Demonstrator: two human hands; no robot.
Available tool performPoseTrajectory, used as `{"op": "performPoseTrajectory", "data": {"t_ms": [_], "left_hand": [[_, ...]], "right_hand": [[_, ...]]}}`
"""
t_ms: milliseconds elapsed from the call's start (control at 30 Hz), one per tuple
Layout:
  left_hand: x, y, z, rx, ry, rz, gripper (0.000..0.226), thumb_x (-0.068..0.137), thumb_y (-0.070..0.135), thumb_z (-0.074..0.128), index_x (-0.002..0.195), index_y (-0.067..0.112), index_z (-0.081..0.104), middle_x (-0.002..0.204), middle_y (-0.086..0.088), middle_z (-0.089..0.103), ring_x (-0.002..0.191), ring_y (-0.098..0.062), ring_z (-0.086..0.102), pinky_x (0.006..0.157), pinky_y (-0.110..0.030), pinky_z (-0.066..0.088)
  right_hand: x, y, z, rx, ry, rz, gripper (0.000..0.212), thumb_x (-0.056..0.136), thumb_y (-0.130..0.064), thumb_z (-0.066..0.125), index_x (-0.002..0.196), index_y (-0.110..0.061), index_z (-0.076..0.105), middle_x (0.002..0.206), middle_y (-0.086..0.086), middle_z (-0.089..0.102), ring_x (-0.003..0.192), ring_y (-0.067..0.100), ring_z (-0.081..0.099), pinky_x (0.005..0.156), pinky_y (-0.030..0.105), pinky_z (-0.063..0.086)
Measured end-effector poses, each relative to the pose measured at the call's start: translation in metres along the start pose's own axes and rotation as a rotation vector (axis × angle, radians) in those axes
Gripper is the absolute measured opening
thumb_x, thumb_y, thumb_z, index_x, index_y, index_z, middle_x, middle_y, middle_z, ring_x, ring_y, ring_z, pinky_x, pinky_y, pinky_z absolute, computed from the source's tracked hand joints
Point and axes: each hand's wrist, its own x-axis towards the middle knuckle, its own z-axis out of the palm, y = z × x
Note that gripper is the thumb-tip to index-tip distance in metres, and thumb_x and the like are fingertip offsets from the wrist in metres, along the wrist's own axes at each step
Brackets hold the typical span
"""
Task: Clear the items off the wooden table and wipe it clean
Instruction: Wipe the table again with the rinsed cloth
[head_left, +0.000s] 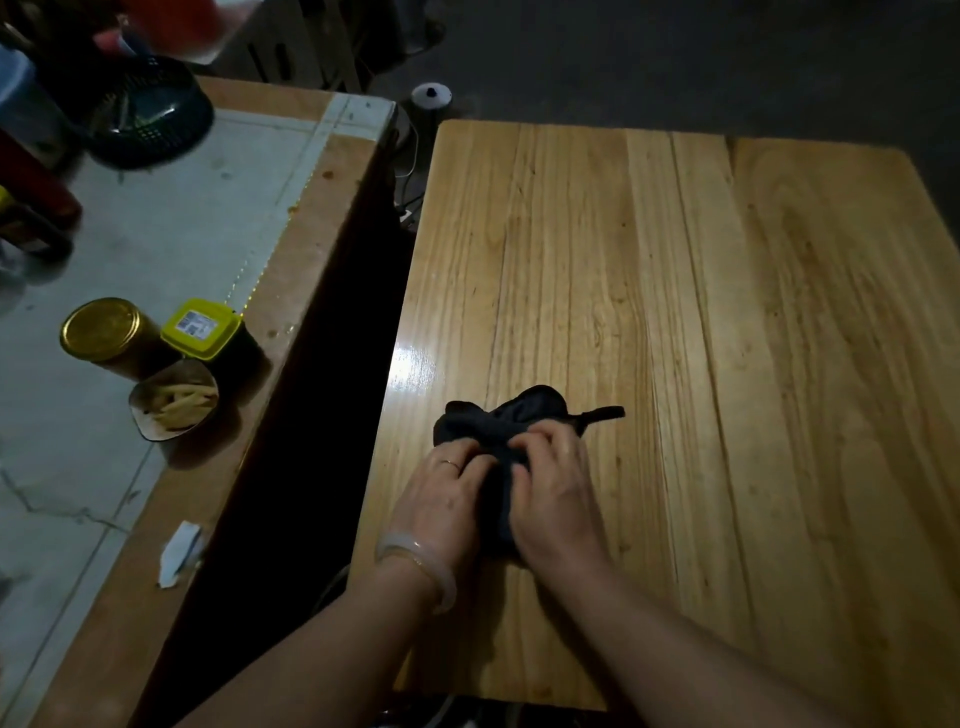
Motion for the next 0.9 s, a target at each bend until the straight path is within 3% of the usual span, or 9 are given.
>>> {"op": "performPoseTrajectory", "data": {"t_ms": [67,133,200,300,467,600,733,900], "left_hand": [[0.004,-0.004,0.004,-0.120,-0.004,-0.056,0.040,0.089,0.014,0.057,0.129,0.019,0.053,0.137,0.003,0.040,0.127,-0.014,0.034,0.106,-0.019,0.030],[0.013,-0.006,0.003,-0.199,0.016,-0.079,0.038,0.085,0.007,0.059,0.122,0.015,0.058,0.128,0.002,0.046,0.119,-0.017,0.041,0.100,-0.017,0.033],[0.021,-0.009,-0.004,-0.317,0.054,-0.148,0.032,0.085,-0.002,0.055,0.111,0.013,0.064,0.113,0.002,0.053,0.108,-0.016,0.051,0.095,-0.019,0.038],[0.029,-0.012,-0.013,-0.391,0.111,-0.233,0.025,0.087,-0.002,0.053,0.103,0.014,0.066,0.102,0.005,0.051,0.097,-0.011,0.053,0.090,-0.021,0.044],[0.029,-0.021,-0.015,-0.383,0.256,-0.364,0.016,0.086,0.009,0.062,0.101,0.016,0.060,0.101,-0.003,0.058,0.087,-0.016,0.058,0.081,-0.028,0.050],[0.021,-0.032,-0.013,-0.336,0.167,-0.470,0.007,0.090,0.013,0.059,0.094,0.019,0.059,0.092,-0.001,0.064,0.084,-0.017,0.061,0.076,-0.031,0.052],[0.015,-0.040,-0.014,-0.356,0.176,-0.526,0.005,0.092,0.016,0.057,0.091,0.018,0.061,0.091,0.001,0.065,0.083,-0.014,0.061,0.072,-0.027,0.048],[0.011,-0.055,-0.019,-0.437,0.214,-0.636,0.008,0.093,0.021,0.054,0.090,0.020,0.062,0.088,0.002,0.064,0.084,-0.017,0.061,0.078,-0.034,0.052]], "right_hand": [[0.002,-0.003,0.016,0.006,-0.106,0.087,0.037,0.101,-0.024,0.041,0.136,-0.014,0.047,0.146,-0.001,0.033,0.134,0.015,0.029,0.107,0.032,0.037],[0.010,-0.005,0.029,0.031,-0.169,0.181,0.049,0.104,-0.034,0.031,0.150,-0.018,0.029,0.158,-0.005,0.016,0.144,0.013,0.010,0.116,0.031,0.020],[0.020,-0.004,0.040,0.033,-0.181,0.208,0.055,0.104,-0.042,0.024,0.155,-0.023,0.013,0.162,-0.009,0.002,0.148,0.011,-0.006,0.119,0.032,0.003],[0.032,0.002,0.056,-0.149,-0.181,0.163,0.061,0.102,-0.048,0.015,0.155,-0.023,-0.004,0.161,-0.008,-0.016,0.145,0.008,-0.023,0.119,0.033,-0.014],[0.050,0.013,0.064,-0.313,-0.169,0.023,0.080,0.095,-0.065,0.016,0.153,-0.018,-0.014,0.159,0.002,-0.026,0.143,0.015,-0.030,0.119,0.038,-0.015],[0.062,0.023,0.053,-0.278,-0.172,-0.103,0.094,0.091,-0.070,0.031,0.154,-0.013,-0.008,0.161,0.006,-0.020,0.146,0.016,-0.023,0.121,0.036,-0.010],[0.054,0.020,0.056,-0.291,-0.103,-0.064,0.084,0.094,-0.062,0.036,0.155,-0.011,0.008,0.163,0.011,-0.006,0.149,0.021,-0.014,0.120,0.037,-0.011],[0.001,0.020,0.060,-0.319,-0.214,-0.188,0.076,0.096,-0.060,0.024,0.156,-0.019,-0.001,0.162,0.005,-0.014,0.147,0.015,-0.021,0.118,0.036,-0.014]]}}
